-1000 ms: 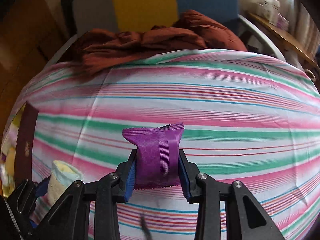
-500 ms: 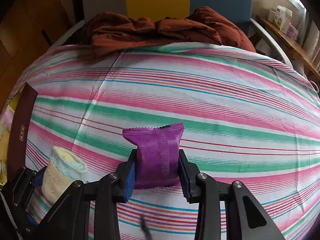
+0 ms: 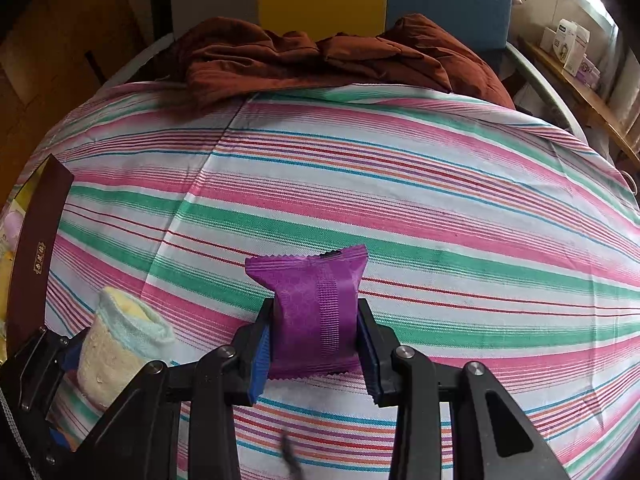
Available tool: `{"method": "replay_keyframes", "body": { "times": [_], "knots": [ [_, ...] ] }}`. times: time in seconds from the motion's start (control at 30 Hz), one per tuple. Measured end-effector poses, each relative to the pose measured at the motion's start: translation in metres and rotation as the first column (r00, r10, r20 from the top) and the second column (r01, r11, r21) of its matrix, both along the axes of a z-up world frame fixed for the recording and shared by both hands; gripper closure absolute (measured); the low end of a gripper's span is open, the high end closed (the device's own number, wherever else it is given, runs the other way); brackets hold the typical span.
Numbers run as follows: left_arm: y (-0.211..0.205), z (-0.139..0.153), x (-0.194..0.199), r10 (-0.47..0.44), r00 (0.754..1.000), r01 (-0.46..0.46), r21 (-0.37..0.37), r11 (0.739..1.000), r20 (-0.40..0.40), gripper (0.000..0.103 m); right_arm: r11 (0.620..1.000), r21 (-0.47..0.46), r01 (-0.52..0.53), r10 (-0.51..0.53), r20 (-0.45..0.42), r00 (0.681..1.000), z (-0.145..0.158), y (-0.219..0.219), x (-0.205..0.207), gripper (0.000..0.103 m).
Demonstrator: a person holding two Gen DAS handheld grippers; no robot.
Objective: Organize objects
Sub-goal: 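Carry the sock with the left tool while the right tool carries the purple packet to the tray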
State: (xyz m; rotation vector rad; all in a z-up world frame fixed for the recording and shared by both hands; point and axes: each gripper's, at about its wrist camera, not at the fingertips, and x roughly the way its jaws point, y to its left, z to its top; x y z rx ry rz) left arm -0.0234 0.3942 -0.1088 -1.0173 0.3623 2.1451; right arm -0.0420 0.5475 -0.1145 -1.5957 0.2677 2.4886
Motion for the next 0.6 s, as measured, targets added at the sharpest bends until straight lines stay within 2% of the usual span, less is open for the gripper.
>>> {"method": "replay_keyframes", "body": {
  "times": [0.6],
  "knots": [
    [0.0024, 0.0007, 0.0021, 0.002, 1.0, -0.002, -0.017, 1.0, -0.024, 0.049, 0.998, 0.052, -0.046, 0.045, 0.013, 0.999, -0.0006, -0.0078, -0.003, 0.066]
  ]
}}
